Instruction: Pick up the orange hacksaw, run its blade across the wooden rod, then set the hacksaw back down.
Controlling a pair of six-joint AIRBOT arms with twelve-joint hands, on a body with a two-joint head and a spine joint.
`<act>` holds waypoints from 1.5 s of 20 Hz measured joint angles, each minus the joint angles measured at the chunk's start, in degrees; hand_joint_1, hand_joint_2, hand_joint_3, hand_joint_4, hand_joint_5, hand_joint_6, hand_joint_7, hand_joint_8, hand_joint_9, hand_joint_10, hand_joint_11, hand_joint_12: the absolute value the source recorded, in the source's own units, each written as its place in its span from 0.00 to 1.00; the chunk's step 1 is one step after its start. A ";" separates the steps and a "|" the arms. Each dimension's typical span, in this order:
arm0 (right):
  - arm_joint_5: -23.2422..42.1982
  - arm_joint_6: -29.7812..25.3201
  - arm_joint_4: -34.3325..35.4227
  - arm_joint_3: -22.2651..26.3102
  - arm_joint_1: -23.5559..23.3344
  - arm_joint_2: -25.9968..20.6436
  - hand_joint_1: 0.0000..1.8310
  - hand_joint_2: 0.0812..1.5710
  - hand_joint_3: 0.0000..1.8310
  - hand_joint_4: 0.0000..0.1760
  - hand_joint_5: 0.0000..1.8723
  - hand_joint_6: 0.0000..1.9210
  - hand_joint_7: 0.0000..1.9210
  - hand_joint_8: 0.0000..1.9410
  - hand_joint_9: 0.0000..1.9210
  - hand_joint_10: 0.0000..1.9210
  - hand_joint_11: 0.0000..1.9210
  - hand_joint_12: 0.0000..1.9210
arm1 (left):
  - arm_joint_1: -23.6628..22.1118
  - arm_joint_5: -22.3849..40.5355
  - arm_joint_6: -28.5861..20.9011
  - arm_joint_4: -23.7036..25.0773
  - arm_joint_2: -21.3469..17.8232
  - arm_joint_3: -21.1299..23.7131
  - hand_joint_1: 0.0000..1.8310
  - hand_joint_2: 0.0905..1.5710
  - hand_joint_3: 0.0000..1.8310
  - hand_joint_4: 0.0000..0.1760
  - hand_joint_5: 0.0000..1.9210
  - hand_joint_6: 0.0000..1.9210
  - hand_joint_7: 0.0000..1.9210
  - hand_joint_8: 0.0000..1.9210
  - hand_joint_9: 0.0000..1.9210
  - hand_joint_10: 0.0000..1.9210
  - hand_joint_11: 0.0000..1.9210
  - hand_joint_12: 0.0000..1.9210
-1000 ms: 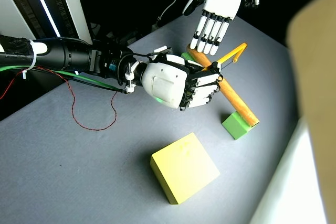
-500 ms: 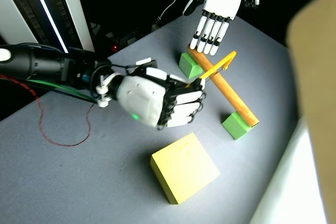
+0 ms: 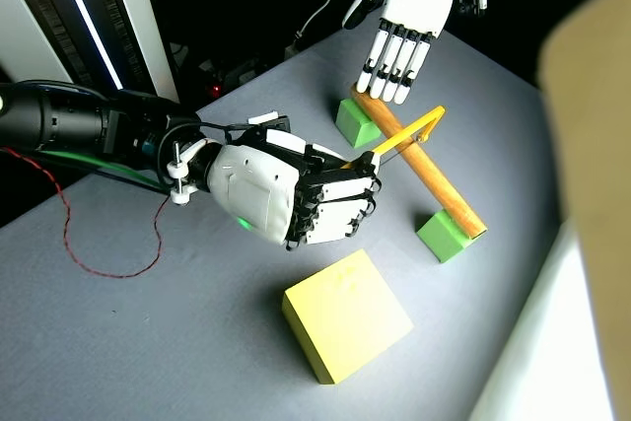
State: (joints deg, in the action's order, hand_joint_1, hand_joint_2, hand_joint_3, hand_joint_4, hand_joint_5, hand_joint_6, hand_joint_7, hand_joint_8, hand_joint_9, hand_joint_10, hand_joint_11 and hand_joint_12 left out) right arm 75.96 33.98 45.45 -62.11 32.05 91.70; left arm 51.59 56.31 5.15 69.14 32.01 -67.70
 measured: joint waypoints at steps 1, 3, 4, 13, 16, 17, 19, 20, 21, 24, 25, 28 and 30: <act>-0.17 0.02 -0.02 -0.85 -0.46 1.01 0.81 0.70 0.00 0.00 0.47 0.47 0.45 0.56 0.50 0.59 0.42 0.86 | 0.00 0.04 0.00 -0.04 0.02 0.02 0.07 0.72 0.00 0.00 0.04 0.00 0.04 0.00 0.04 0.00 0.00 0.17; -0.42 0.04 0.00 -2.78 -1.27 2.97 0.81 0.70 0.00 0.00 0.47 0.47 0.45 0.56 0.50 0.59 0.42 0.86 | -0.04 0.04 -0.02 -0.02 0.04 0.02 0.09 0.72 0.00 0.00 0.05 0.00 0.05 0.00 0.05 0.00 0.00 0.19; -0.61 -0.02 0.00 -3.82 -1.81 4.09 0.81 0.70 0.00 0.00 0.47 0.46 0.44 0.57 0.50 0.59 0.42 0.86 | -0.04 0.09 0.00 -0.02 0.04 0.02 0.09 0.72 0.00 0.00 0.06 0.00 0.06 0.00 0.06 0.00 0.00 0.20; -1.51 -0.72 -0.11 -7.32 -3.26 8.90 0.81 0.70 0.00 0.00 0.48 0.44 0.45 0.56 0.50 0.59 0.41 0.87 | -0.46 0.33 0.00 -0.20 0.42 0.02 0.08 0.72 0.00 0.00 0.06 0.00 0.05 0.00 0.05 0.00 0.00 0.17; -2.47 -1.11 -1.77 -7.15 -3.30 7.39 0.81 0.70 0.00 0.00 0.49 0.44 0.44 0.58 0.49 0.60 0.41 0.87 | -0.46 0.28 0.00 -0.20 0.42 0.02 0.10 0.72 0.00 0.00 0.06 0.00 0.05 0.00 0.05 0.00 0.00 0.16; -2.67 -1.16 -2.14 -6.69 -3.30 6.51 0.81 0.71 0.00 0.00 0.48 0.45 0.43 0.58 0.48 0.62 0.40 0.88 | -0.46 0.28 0.00 -0.20 0.42 0.02 0.10 0.72 0.00 0.00 0.06 0.00 0.05 0.00 0.05 0.00 0.00 0.16; -2.69 -1.03 -2.60 -4.87 -3.30 3.89 0.81 0.70 0.00 0.00 0.49 0.43 0.44 0.57 0.49 0.61 0.41 0.88 | -0.48 0.31 0.00 -0.17 0.39 0.02 0.09 0.72 0.00 0.00 0.05 0.00 0.04 0.00 0.05 0.00 0.00 0.17; -2.71 -0.76 -2.67 -3.41 -3.08 1.90 0.81 0.70 0.00 0.00 0.50 0.43 0.45 0.57 0.49 0.61 0.40 0.88 | -0.48 0.33 0.00 -0.20 0.42 0.04 0.09 0.72 0.00 0.00 0.05 0.00 0.05 0.00 0.05 0.00 0.00 0.18; -2.71 -0.70 -2.73 -2.82 -2.89 1.18 0.81 0.70 0.00 0.00 0.50 0.42 0.44 0.57 0.49 0.61 0.40 0.88 | -0.46 0.33 0.00 -0.20 0.42 0.04 0.09 0.72 0.00 0.00 0.05 0.00 0.05 0.00 0.05 0.00 0.00 0.18; -3.08 0.02 -2.60 0.44 -2.08 -2.60 0.81 0.70 0.00 0.00 0.49 0.45 0.44 0.57 0.47 0.62 0.41 0.88 | -0.48 0.33 0.00 -0.15 0.42 0.04 0.07 0.73 0.00 0.00 0.04 0.00 0.04 0.00 0.04 0.00 0.00 0.17; -3.08 0.00 -2.78 1.25 -2.08 -3.52 0.81 0.71 0.00 0.00 0.49 0.44 0.44 0.58 0.47 0.62 0.41 0.87 | -0.48 0.33 0.00 -0.11 0.42 0.04 0.08 0.73 0.00 0.00 0.05 0.00 0.04 0.00 0.05 0.00 0.00 0.17; -1.68 0.83 -3.50 3.78 -2.10 -6.56 0.81 0.71 0.00 0.00 0.50 0.43 0.43 0.59 0.48 0.62 0.41 0.88 | -0.48 0.31 0.00 -0.07 0.39 0.04 0.09 0.73 0.00 0.00 0.04 0.00 0.04 0.00 0.04 0.00 0.00 0.15; -0.92 0.87 -3.50 5.16 -2.23 -8.44 0.81 0.70 0.00 0.00 0.50 0.42 0.44 0.57 0.49 0.59 0.41 0.86 | -0.48 0.28 0.00 -0.07 0.42 0.04 0.09 0.73 0.00 0.00 0.04 0.00 0.04 0.00 0.04 0.00 0.00 0.16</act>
State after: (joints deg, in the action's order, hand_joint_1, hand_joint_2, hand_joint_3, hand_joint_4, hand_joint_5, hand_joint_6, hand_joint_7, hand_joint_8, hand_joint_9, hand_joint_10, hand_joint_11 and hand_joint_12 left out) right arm 75.05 34.85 41.95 -56.95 29.82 83.26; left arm 51.11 56.60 5.15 69.08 32.42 -67.66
